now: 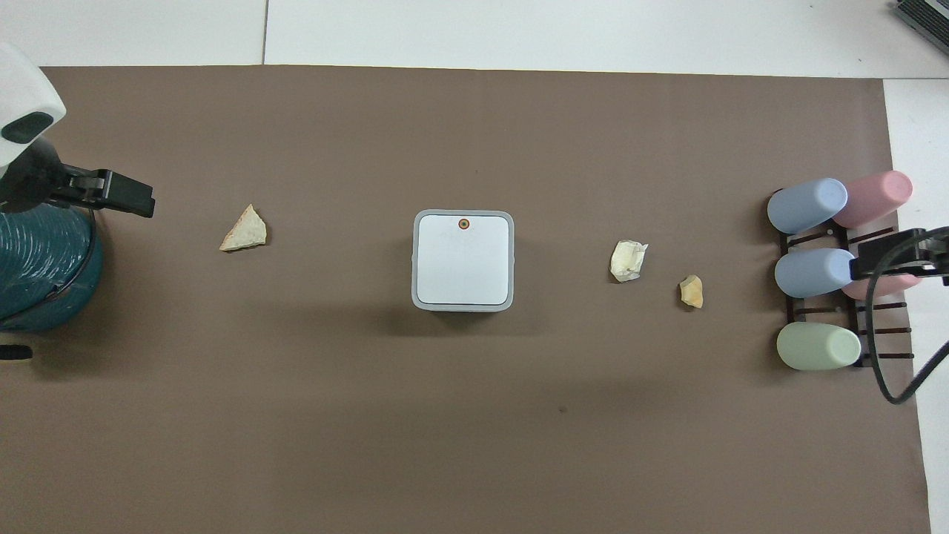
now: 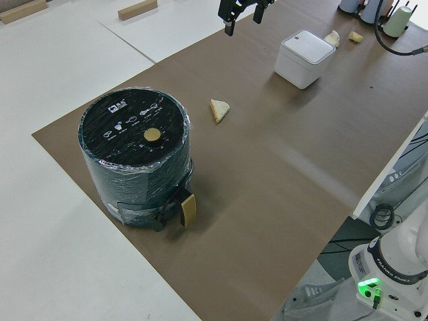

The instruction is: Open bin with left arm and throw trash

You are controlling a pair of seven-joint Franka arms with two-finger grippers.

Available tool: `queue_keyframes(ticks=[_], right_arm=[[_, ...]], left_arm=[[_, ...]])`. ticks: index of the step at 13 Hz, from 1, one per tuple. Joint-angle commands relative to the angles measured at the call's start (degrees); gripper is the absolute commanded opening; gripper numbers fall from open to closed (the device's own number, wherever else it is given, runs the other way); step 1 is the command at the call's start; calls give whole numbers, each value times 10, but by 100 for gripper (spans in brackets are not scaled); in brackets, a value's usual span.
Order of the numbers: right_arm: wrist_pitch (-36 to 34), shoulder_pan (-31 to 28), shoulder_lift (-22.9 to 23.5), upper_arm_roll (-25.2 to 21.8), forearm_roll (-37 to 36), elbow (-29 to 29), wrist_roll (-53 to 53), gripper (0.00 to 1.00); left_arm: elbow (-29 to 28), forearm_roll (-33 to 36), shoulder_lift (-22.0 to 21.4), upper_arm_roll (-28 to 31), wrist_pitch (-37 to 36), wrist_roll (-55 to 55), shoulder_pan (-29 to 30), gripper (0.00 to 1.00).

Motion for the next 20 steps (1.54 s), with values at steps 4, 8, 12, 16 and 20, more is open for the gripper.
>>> queue_keyframes(ticks=[4,8,12,16,20], right_arm=[[12,-5,-19,2,2,-26,-8,100],[20,-5,-30,2,2,-50,-8,100],[128,2,-51,3,5,-147,-9,100],[239,21,-53,4,16,-232,-10,100],[325,47,-7,4,17,-274,-7,100]], left_arm=[[-15,-6,-14,-3,2,6,-5,100],[-18,-6,-15,-4,5,10,-5,100],[-46,-5,-26,-5,24,-23,-41,100],[-91,-5,-44,-5,88,-193,-132,100],[-101,-9,-32,-7,137,-318,-180,31]])
